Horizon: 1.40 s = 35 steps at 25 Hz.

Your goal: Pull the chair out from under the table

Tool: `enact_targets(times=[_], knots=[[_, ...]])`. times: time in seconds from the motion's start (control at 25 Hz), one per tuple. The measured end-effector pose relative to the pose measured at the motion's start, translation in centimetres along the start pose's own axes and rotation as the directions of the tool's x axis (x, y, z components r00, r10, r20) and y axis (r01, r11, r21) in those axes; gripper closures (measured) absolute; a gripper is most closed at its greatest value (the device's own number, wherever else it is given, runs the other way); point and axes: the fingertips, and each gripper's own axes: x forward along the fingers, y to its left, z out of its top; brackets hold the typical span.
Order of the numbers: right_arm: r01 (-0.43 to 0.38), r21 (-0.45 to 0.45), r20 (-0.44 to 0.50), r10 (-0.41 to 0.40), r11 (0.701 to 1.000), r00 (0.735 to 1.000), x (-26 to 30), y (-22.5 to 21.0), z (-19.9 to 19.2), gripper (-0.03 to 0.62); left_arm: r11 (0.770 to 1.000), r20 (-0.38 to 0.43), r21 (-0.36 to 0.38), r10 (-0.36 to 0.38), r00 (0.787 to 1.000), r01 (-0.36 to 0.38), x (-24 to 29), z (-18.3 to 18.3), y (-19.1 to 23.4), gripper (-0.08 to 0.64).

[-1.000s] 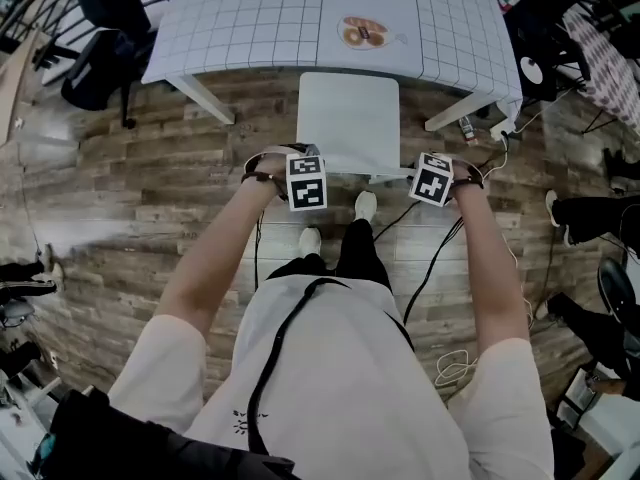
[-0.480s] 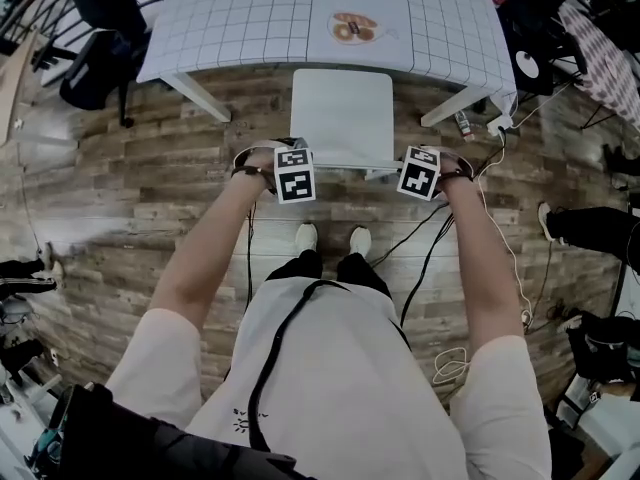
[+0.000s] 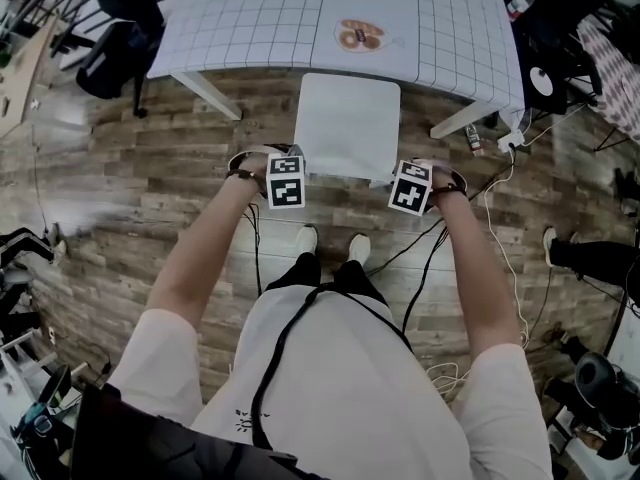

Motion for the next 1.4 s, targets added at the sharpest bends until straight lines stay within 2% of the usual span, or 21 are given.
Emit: enact_targets(times=[0.4, 0.6, 0.8, 1.4], knots=[[-0.026, -0.023, -0.016, 0.026, 0.999, 1.000, -0.2, -0.1, -0.1, 0.506, 1.000, -0.022, -0.005, -0.011, 1.000, 0.010, -0.2, 0.0, 0.2, 0.477], [-0.057, -0.025, -0.027, 0.057, 0.998, 0.998, -0.9, 2.7, 0.6, 0.502, 0.999, -0.017, 0.008, -0.045, 0.999, 0.045, -1.3, -0.6, -2.6, 0.477], [-0.068, -0.019, -0.012, 0.068, 0.997, 0.998, -0.4, 4.4, -0.3, 0.502, 0.998, -0.008, 0.010, -0.067, 0.998, 0.067, -0.7, 0.2, -4.3, 0.477], [-0.111, -0.015, 0.004, 0.111, 0.994, 0.994, -0.8, 17.6, -0.9, 0.497, 0.991, -0.006, 0.009, -0.132, 0.991, 0.133, -1.8, 0.7, -17.4, 0.474]])
